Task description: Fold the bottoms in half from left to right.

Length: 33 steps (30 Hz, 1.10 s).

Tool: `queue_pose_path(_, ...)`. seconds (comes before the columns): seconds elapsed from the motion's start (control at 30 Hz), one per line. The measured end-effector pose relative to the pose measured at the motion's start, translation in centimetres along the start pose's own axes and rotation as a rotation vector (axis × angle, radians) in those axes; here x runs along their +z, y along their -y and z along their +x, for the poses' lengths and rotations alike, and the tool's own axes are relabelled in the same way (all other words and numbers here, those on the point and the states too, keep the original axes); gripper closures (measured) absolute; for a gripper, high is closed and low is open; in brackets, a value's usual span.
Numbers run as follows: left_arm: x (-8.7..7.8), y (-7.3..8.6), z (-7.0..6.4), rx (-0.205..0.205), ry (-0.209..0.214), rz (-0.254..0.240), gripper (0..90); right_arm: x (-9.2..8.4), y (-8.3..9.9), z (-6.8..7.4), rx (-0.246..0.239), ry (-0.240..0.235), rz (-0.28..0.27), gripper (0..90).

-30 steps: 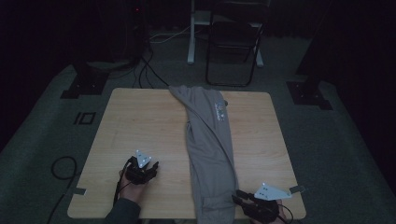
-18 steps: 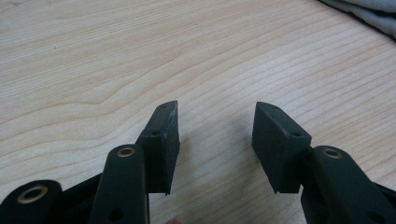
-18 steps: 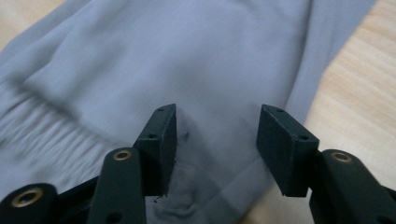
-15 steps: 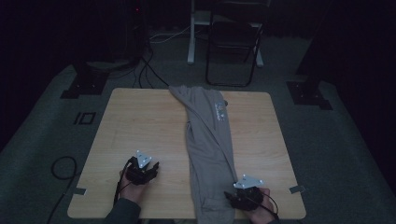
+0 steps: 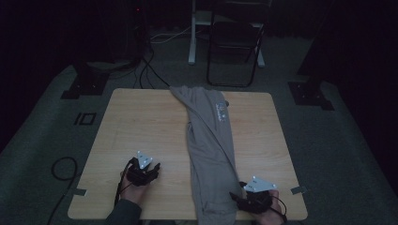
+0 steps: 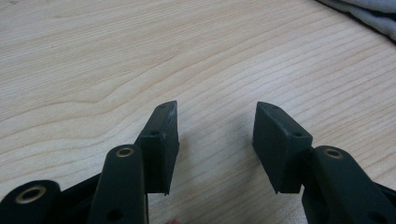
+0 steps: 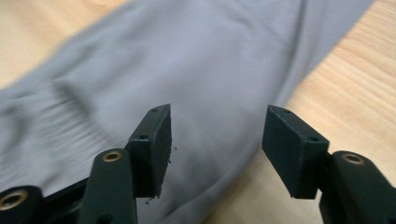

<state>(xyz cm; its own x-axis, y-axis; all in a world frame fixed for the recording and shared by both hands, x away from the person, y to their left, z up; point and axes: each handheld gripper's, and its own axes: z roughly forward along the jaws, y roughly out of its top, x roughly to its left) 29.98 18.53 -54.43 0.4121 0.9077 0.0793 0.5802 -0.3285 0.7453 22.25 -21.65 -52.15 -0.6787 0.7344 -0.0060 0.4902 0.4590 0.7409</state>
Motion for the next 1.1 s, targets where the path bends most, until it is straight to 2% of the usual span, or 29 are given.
queue_pose_path(0.07, 0.0, 0.0, 0.0, -0.002, 0.002, 0.001, 51.0, 1.3, -0.2, -0.7, 0.01, 0.028, 0.025, 40.2)
queue_pose_path(0.13, 0.0, 0.0, 0.0, -0.006, 0.003, 0.0, 50.8, 2.5, 0.0, -1.2, -0.01, 0.036, 0.081, 38.2)
queue_pose_path(0.17, 0.0, 0.0, 0.0, -0.007, 0.004, -0.001, 50.7, 2.4, 0.3, -1.3, -0.004, -0.009, 0.072, 37.5)
queue_pose_path(0.2, 0.0, 0.0, 0.0, -0.008, 0.004, -0.001, 50.7, 2.4, 0.3, -1.3, -0.004, -0.009, 0.072, 37.5)
queue_pose_path(0.27, 0.0, 0.0, 0.0, -0.005, 0.003, 0.001, 50.6, 2.0, 0.6, -0.9, -0.047, -0.048, 0.084, 34.9)
queue_pose_path(0.33, 0.0, 0.0, 0.0, -0.003, 0.004, 0.002, 50.5, 1.4, 1.1, 0.2, -0.103, -0.096, 0.086, 34.7)
queue_pose_path(0.47, -0.1, 0.0, -0.3, -0.003, 0.013, 0.002, 49.5, 0.2, 1.6, 1.7, -0.179, -0.137, 0.079, 32.7)
queue_pose_path(0.57, 0.0, 0.0, -0.7, 0.014, 0.015, -0.001, 49.0, -0.6, 1.8, 2.2, -0.204, -0.195, 0.079, 26.5)
queue_pose_path(0.6, 0.0, -0.1, -0.7, 0.014, 0.017, 0.0, 48.9, -0.8, 2.0, 2.3, -0.225, -0.207, 0.083, 25.9)
queue_pose_path(0.67, 0.0, -0.1, -0.8, 0.015, 0.019, -0.001, 48.9, -0.8, 2.0, 2.4, -0.233, -0.215, 0.08, 25.9)
queue_pose_path(0.73, 0.0, -0.1, -0.8, 0.017, 0.022, 0.0, 48.8, -1.2, 1.7, 1.4, -0.156, -0.205, -0.02, 31.8)
queue_pose_path(0.77, 0.0, -0.1, -0.8, 0.016, 0.022, 0.0, 48.7, -1.3, 1.4, 0.8, -0.11, -0.181, -0.07, 34.7)
queue_pose_path(0.8, 0.1, -0.1, -0.8, 0.013, 0.024, 0.0, 48.7, -1.3, 1.1, 0.5, -0.081, -0.154, -0.085, 37.9)
queue_pose_path(0.83, 0.1, -0.1, -0.8, 0.013, 0.024, 0.0, 48.7, -1.3, 1.1, 0.5, -0.081, -0.154, -0.085, 37.9)
queue_pose_path(0.87, 0.1, -0.1, -0.7, 0.003, 0.03, 0.003, 48.7, -1.1, 0.7, 0.0, -0.058, -0.103, -0.079, 38.7)
queue_pose_path(0.9, 0.1, -0.1, -0.6, -0.002, 0.034, 0.003, 48.3, 0.0, 0.2, -1.1, -0.057, -0.01, -0.023, 38.2)
queue_pose_path(0.93, 0.1, -0.1, -0.6, -0.006, 0.035, 0.002, 48.1, 0.6, 0.2, -1.6, -0.058, -0.021, 0.013, 36.6)
queue_pose_path(1.0, 0.1, -0.1, -0.6, -0.008, 0.035, 0.002, 47.9, 1.4, 0.6, -1.9, -0.113, -0.015, 0.073, 33.4)
queue_pose_path(1.03, 0.1, -0.1, -0.6, -0.008, 0.035, 0.002, 47.9, 1.4, 0.6, -1.9, -0.113, -0.015, 0.073, 33.4)
queue_pose_path(1.07, 0.1, -0.1, -0.6, -0.007, 0.035, 0.002, 47.9, 1.5, 0.9, -1.8, -0.141, -0.026, 0.082, 33.4)
queue_pose_path(1.1, 0.1, -0.1, -0.6, -0.008, 0.035, 0.003, 47.9, 1.0, 1.2, -1.5, -0.161, -0.067, 0.081, 31.5)
